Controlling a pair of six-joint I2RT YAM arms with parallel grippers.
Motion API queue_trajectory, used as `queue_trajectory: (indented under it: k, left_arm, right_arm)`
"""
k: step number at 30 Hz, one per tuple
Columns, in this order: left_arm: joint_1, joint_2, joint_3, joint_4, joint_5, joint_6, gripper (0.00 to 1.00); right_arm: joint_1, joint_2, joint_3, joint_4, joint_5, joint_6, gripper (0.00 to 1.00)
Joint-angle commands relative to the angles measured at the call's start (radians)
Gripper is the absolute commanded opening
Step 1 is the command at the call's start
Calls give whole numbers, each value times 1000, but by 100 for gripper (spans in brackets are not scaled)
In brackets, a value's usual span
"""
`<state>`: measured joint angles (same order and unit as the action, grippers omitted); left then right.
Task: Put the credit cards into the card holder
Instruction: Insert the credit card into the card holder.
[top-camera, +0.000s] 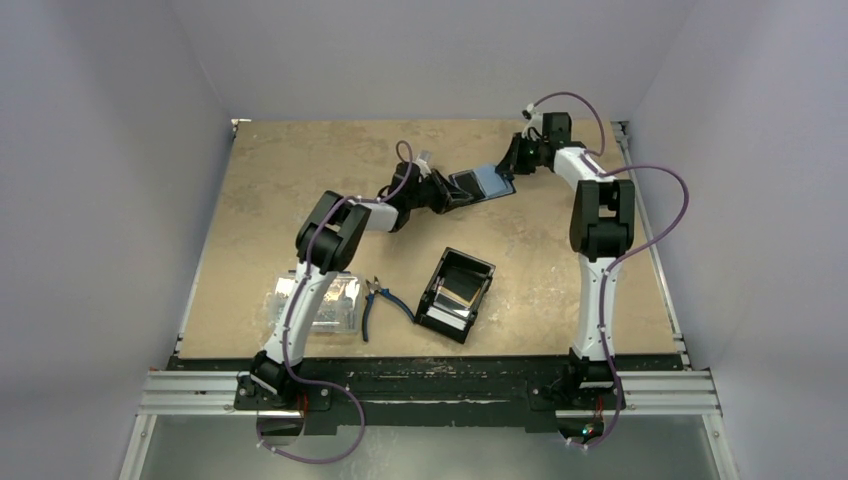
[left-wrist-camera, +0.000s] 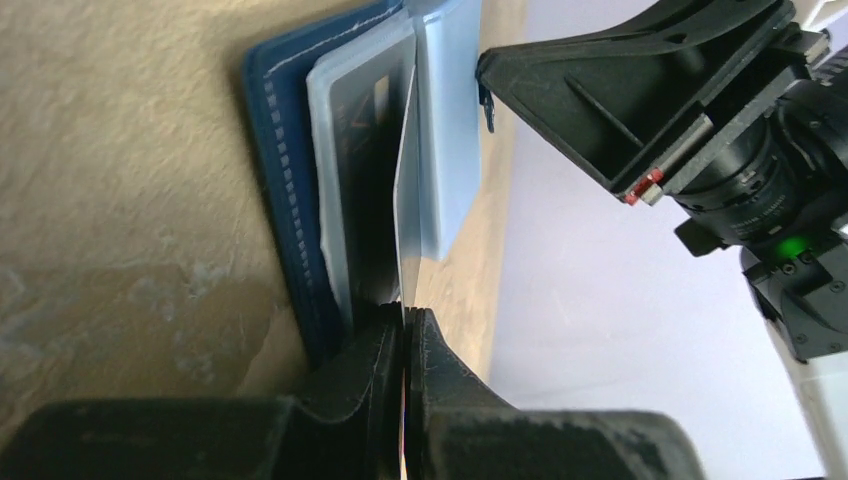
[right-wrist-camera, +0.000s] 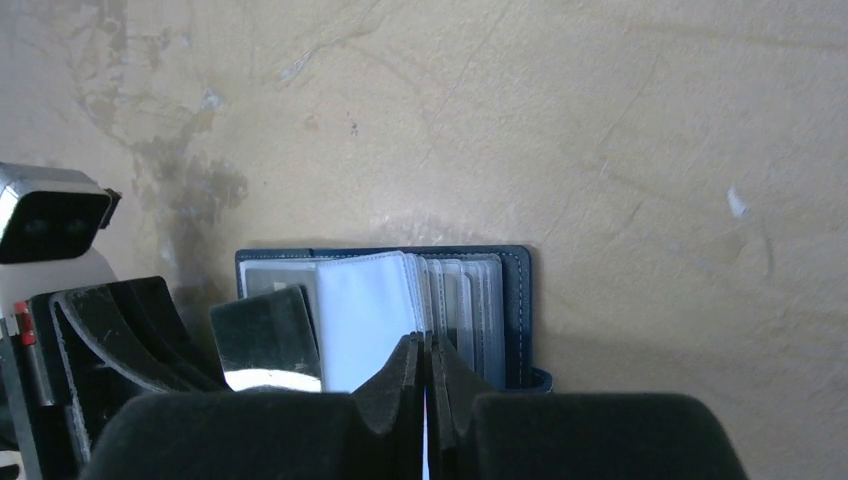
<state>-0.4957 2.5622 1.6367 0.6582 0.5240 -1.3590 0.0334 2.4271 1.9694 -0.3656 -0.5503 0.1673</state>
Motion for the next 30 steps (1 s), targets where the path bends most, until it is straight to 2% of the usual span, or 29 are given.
queue_trajectory:
  k: [1, 4, 7, 10, 13, 18, 21, 22, 23, 26, 30]
  left_arm:
    - [26, -89, 79, -272, 79, 215, 0]
    - [29, -108, 119, -404, 87, 317, 0]
    - [39, -112, 110, -433, 103, 342, 0]
    - [49, -109, 72, -374, 143, 319, 0]
    - [51, -95, 60, -300, 199, 288, 0]
    - [66, -77, 2, -34, 283, 143, 0]
    - [89, -89, -65, 46, 268, 88, 0]
    - [94, -94, -70, 37, 266, 92, 0]
    - [98, -97, -69, 24, 266, 99, 0]
    - [103, -101, -48, -14, 275, 111, 0]
    - [109, -102, -3, -131, 286, 163, 0]
  right_arm:
    - [50, -42, -193, 9, 19, 108, 8]
    - [53, -73, -236, 31, 49, 145, 8]
    - [53, -104, -317, 84, 64, 186, 8]
    - [54, -132, -395, 157, 46, 205, 8]
    - [50, -133, -411, 157, 74, 201, 8]
    - [49, -122, -446, 200, 78, 244, 8]
    - [30, -125, -459, 223, 71, 268, 9]
    - [24, -135, -459, 224, 72, 268, 11]
    - [18, -149, -461, 225, 77, 264, 18]
    - [16, -203, -456, 216, 84, 178, 45]
    - [55, -232, -398, 145, 153, 49, 60]
